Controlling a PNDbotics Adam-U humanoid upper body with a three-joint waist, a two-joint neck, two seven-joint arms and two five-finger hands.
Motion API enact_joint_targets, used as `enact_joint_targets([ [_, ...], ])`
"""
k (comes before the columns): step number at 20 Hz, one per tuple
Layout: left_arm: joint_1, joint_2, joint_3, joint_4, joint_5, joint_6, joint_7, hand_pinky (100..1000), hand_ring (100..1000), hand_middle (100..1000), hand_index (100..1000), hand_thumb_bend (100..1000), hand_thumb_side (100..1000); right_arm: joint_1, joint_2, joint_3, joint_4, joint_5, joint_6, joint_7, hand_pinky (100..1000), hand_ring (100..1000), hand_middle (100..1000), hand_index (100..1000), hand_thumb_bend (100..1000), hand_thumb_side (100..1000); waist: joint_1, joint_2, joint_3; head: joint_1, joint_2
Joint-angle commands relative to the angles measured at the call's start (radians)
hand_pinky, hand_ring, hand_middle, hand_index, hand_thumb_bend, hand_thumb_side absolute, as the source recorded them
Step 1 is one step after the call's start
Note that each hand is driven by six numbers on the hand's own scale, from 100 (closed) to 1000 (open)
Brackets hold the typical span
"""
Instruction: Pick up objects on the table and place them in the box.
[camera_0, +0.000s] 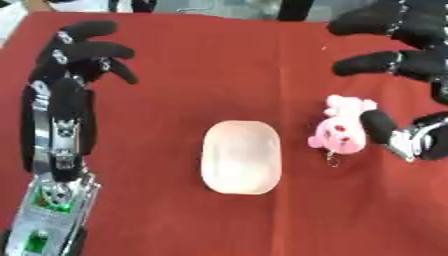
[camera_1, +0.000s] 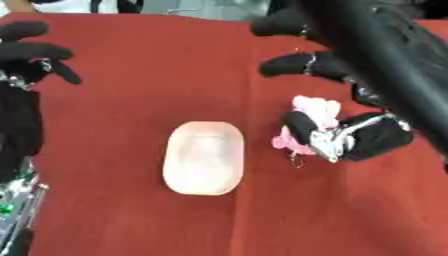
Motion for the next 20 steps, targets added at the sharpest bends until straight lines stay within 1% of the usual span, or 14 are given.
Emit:
enact_joint_targets([
  [1,-0.019,-0.005,-0.008,-0.022,0.013,-0.002,-0.013,410,635,719,692,100,849,-0.023,0.005,0.005,0.041,0.041,-0.007,0.015,739,823,874,770,170,845,-0.002,-0.011,0.008,-0.017,-0.023],
  [4,-0.03,-0.012,-0.013,-0.024,0.021,-0.003,-0.021,410,635,719,691,100,849,-0.025,0.01,0.01,0.076,0.071,-0.017,0.011,730,816,870,773,169,843,0.0,-0.002,0.023,-0.026,-0.028],
  [5,-0.033,-0.013,-0.014,-0.025,0.023,-0.003,-0.023,410,635,719,691,100,849,-0.025,0.012,0.012,0.086,0.081,-0.021,0.006,709,800,858,771,168,837,0.0,0.0,0.027,-0.028,-0.029],
  [6,-0.035,-0.015,-0.015,-0.025,0.025,-0.003,-0.024,410,635,719,691,100,849,-0.023,0.013,0.014,0.097,0.09,-0.026,-0.001,719,807,864,773,168,839,0.0,0.003,0.03,-0.03,-0.03],
  [7,-0.037,-0.016,-0.016,-0.025,0.027,-0.003,-0.026,409,635,719,691,100,849,-0.022,0.014,0.015,0.107,0.099,-0.03,-0.009,687,786,848,767,169,830,0.001,0.005,0.033,-0.032,-0.031],
  [9,-0.04,-0.018,-0.016,-0.025,0.03,-0.003,-0.028,409,635,719,691,100,850,-0.018,0.016,0.016,0.131,0.116,-0.038,-0.026,672,778,844,766,170,826,0.002,0.01,0.036,-0.034,-0.03],
  [13,-0.04,-0.017,-0.014,-0.025,0.032,-0.002,-0.029,408,635,720,691,100,850,-0.014,0.02,0.018,0.16,0.146,-0.05,-0.056,661,772,842,764,169,824,0.006,0.015,0.035,-0.04,-0.025],
  [19,-0.039,-0.016,-0.01,-0.025,0.03,-0.001,-0.027,409,635,721,691,100,850,-0.009,0.016,0.02,0.165,0.168,-0.052,-0.079,652,771,843,765,174,826,0.009,0.015,0.03,-0.049,-0.019],
  [20,-0.039,-0.016,-0.009,-0.025,0.029,-0.001,-0.027,409,635,721,691,100,849,-0.005,0.014,0.019,0.164,0.17,-0.052,-0.081,653,771,845,764,163,826,0.009,0.015,0.029,-0.05,-0.018],
])
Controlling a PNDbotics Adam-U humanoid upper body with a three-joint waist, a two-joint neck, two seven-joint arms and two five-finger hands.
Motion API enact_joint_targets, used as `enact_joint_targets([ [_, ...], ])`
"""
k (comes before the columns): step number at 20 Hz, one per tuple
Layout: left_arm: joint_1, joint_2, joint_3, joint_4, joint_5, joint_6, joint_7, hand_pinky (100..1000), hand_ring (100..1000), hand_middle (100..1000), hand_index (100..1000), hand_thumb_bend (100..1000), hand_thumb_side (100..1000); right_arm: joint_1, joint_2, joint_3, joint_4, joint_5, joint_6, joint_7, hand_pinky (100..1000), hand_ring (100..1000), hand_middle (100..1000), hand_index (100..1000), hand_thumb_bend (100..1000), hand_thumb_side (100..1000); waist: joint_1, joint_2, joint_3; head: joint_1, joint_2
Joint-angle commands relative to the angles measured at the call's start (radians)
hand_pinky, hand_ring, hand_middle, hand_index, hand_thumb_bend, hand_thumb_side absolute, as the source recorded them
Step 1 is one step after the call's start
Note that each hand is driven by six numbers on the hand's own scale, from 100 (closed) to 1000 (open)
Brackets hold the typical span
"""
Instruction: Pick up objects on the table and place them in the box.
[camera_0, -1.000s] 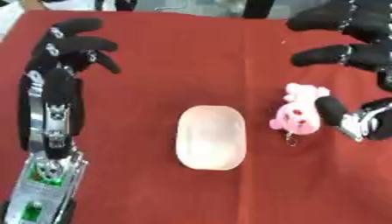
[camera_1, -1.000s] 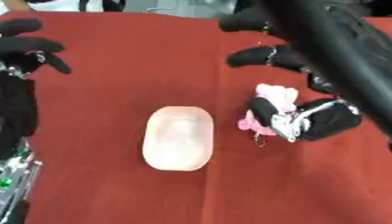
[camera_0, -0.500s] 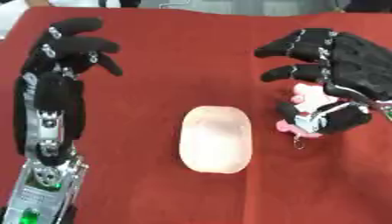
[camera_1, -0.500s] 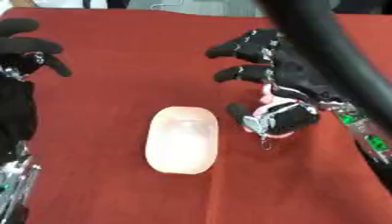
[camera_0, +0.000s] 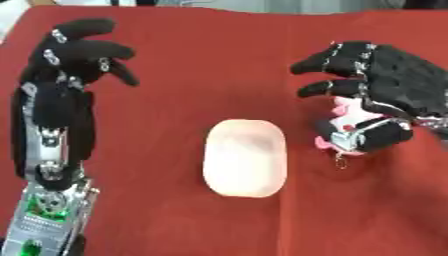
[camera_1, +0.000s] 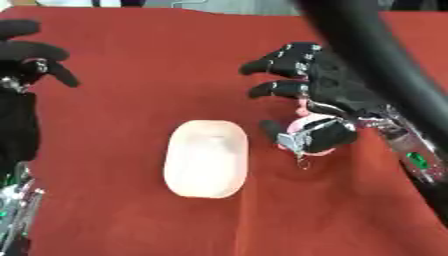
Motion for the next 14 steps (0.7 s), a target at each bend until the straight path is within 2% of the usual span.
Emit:
enact_joint_targets([
  [1,-0.01,0.009,0.008,-0.019,0.004,-0.001,-0.001,409,635,721,691,100,849,0.001,-0.013,-0.004,-0.009,0.01,0.0,-0.011,653,771,845,764,163,826,0.001,-0.015,-0.002,-0.018,-0.005],
  [6,-0.008,0.009,0.014,-0.019,-0.001,-0.001,0.004,410,636,721,692,100,848,0.034,-0.028,-0.006,-0.044,0.023,0.003,-0.018,653,771,847,764,158,830,0.004,-0.016,-0.012,-0.015,0.001],
  [7,-0.008,0.009,0.014,-0.019,-0.002,-0.001,0.004,410,636,721,692,100,847,0.04,-0.028,-0.006,-0.048,0.025,0.004,-0.018,652,771,847,764,179,817,0.005,-0.017,-0.014,-0.015,0.002],
  [8,-0.009,0.009,0.015,-0.019,-0.003,-0.002,0.005,410,636,721,692,100,847,0.046,-0.029,-0.006,-0.048,0.028,0.005,-0.016,651,770,847,765,159,828,0.006,-0.017,-0.015,-0.016,0.004],
  [14,-0.014,0.006,0.016,-0.019,-0.007,-0.003,0.009,410,636,722,692,100,847,0.07,-0.015,-0.002,-0.005,0.061,0.003,-0.004,644,764,843,770,169,817,0.012,-0.011,-0.015,-0.019,0.004],
])
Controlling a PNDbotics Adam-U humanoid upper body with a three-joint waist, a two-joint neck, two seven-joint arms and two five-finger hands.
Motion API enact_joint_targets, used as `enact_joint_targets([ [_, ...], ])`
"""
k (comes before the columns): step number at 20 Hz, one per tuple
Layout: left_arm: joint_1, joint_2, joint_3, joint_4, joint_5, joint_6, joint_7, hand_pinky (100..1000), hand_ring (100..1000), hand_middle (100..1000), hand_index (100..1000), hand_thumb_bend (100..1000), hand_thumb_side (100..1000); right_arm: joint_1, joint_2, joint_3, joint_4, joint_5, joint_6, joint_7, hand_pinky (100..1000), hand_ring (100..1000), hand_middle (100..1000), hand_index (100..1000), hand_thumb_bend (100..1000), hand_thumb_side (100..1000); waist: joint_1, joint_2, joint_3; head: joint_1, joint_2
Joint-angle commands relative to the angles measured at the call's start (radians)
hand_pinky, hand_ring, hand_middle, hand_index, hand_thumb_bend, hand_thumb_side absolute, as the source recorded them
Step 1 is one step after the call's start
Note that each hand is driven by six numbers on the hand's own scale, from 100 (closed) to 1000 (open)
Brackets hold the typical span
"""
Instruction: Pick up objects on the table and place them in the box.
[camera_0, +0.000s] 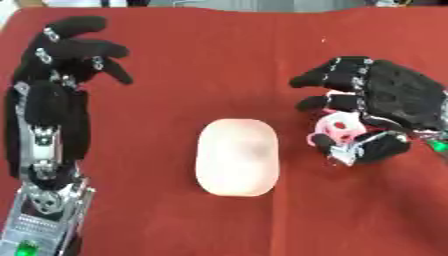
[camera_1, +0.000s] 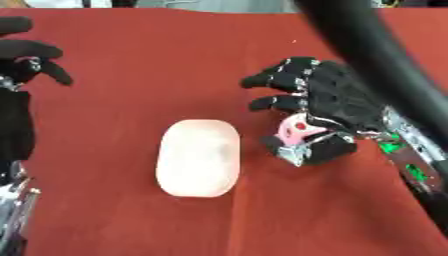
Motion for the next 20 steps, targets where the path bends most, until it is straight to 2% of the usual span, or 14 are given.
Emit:
enact_joint_targets([
  [1,-0.015,0.005,0.01,-0.019,-0.005,-0.001,0.003,410,636,722,692,100,847,-0.001,-0.009,-0.002,0.019,0.022,-0.003,0.004,642,764,843,770,171,815,0.002,-0.013,0.002,-0.012,-0.002],
  [9,-0.028,-0.001,0.011,-0.019,-0.005,-0.005,0.006,409,636,722,692,100,847,0.004,0.011,0.001,0.094,0.057,-0.025,-0.017,613,745,827,769,183,802,0.007,0.002,0.015,-0.014,0.001],
  [10,-0.03,-0.001,0.011,-0.019,-0.004,-0.005,0.007,410,636,722,692,100,844,0.004,0.011,0.001,0.101,0.059,-0.03,-0.024,600,735,818,765,203,776,0.007,0.004,0.016,-0.014,0.001],
  [15,-0.037,-0.005,0.011,-0.019,-0.003,-0.006,0.007,409,636,722,693,100,847,0.01,0.01,0.003,0.142,0.066,-0.079,-0.062,574,712,799,759,195,787,0.011,0.013,0.022,-0.016,0.0],
  [20,-0.039,-0.005,0.012,-0.019,-0.002,-0.006,0.008,407,636,723,693,100,848,0.015,0.01,0.004,0.163,0.032,-0.142,-0.099,471,640,738,745,198,796,0.015,0.021,0.024,-0.023,0.003],
])
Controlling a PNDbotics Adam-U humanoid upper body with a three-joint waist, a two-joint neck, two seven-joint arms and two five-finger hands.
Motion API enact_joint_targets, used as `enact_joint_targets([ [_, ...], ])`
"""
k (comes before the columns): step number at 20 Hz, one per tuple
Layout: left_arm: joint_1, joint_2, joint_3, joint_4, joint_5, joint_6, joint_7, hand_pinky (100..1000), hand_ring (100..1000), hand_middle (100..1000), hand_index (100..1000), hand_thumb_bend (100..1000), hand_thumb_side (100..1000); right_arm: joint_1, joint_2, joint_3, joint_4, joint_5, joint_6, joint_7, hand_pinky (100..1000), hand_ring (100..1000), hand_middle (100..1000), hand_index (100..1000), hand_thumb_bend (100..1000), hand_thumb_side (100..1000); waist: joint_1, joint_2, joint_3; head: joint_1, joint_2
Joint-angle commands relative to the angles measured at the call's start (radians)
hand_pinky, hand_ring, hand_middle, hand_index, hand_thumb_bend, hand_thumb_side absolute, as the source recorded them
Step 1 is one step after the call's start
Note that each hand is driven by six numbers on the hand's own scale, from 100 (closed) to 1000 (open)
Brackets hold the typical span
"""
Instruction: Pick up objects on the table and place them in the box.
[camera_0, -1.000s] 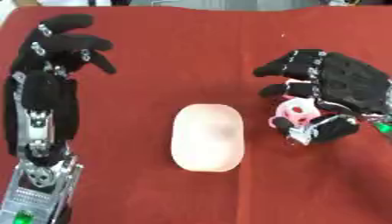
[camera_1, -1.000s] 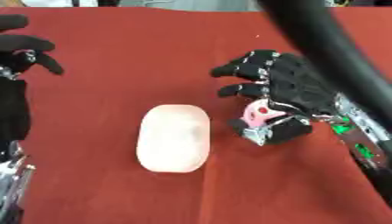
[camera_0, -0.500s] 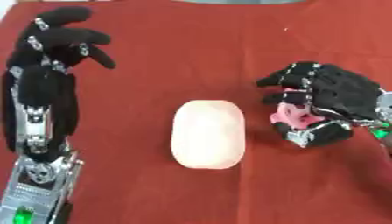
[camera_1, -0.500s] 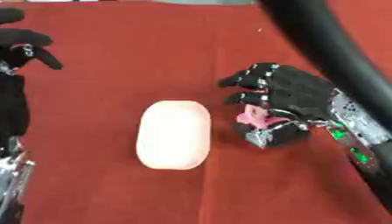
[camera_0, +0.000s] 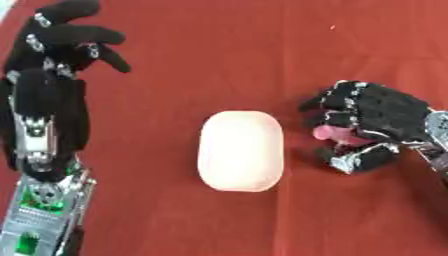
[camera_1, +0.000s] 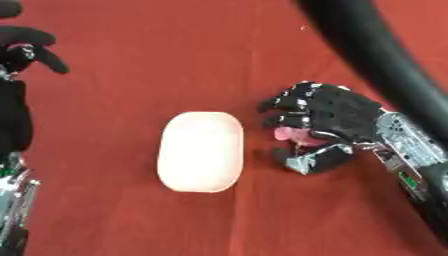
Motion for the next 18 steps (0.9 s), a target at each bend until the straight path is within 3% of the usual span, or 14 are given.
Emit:
enact_joint_targets([
  [1,-0.013,0.004,0.007,-0.019,-0.001,-0.001,0.003,407,636,723,693,100,849,-0.005,-0.01,-0.003,-0.001,-0.032,-0.043,-0.021,454,627,726,740,197,799,0.001,-0.015,0.002,-0.015,-0.001],
  [10,-0.015,0.003,0.009,-0.019,0.001,0.0,0.005,406,636,724,693,100,850,0.012,-0.023,-0.014,0.026,-0.147,-0.109,-0.028,283,495,604,695,198,799,0.009,-0.004,0.0,-0.025,0.001],
  [12,-0.015,0.003,0.01,-0.019,0.001,0.0,0.005,405,636,725,693,100,850,0.016,-0.024,-0.016,0.04,-0.17,-0.113,-0.016,204,435,551,682,206,794,0.011,-0.002,0.0,-0.027,0.001],
  [13,-0.016,0.003,0.01,-0.019,0.001,0.0,0.005,405,636,725,693,100,850,0.018,-0.022,-0.016,0.051,-0.191,-0.111,-0.012,100,352,479,675,204,793,0.012,0.0,0.0,-0.028,0.001],
  [14,-0.016,0.003,0.01,-0.019,0.001,0.0,0.005,405,636,725,693,100,850,0.017,-0.021,-0.015,0.061,-0.213,-0.112,-0.006,187,423,543,681,206,794,0.013,0.0,0.0,-0.029,0.001],
  [15,-0.017,0.002,0.01,-0.019,0.002,-0.001,0.005,405,636,725,693,100,850,0.02,-0.015,-0.016,0.077,-0.252,-0.107,-0.008,100,118,236,535,186,801,0.014,0.003,0.001,-0.031,0.001],
  [16,-0.018,0.001,0.01,-0.019,0.002,-0.001,0.005,405,636,725,693,100,850,0.019,-0.013,-0.014,0.091,-0.292,-0.104,-0.007,100,118,240,540,191,796,0.015,0.003,0.001,-0.032,0.001],
  [17,-0.019,0.001,0.01,-0.019,0.002,-0.001,0.005,404,635,725,693,100,851,0.018,-0.01,-0.016,0.102,-0.33,-0.101,-0.006,100,100,100,354,187,814,0.016,0.005,0.002,-0.033,0.001],
  [18,-0.02,0.0,0.01,-0.019,0.002,-0.001,0.005,404,635,725,693,100,851,0.016,-0.008,-0.019,0.111,-0.366,-0.097,-0.009,100,100,100,339,189,814,0.017,0.007,0.002,-0.034,0.0],
])
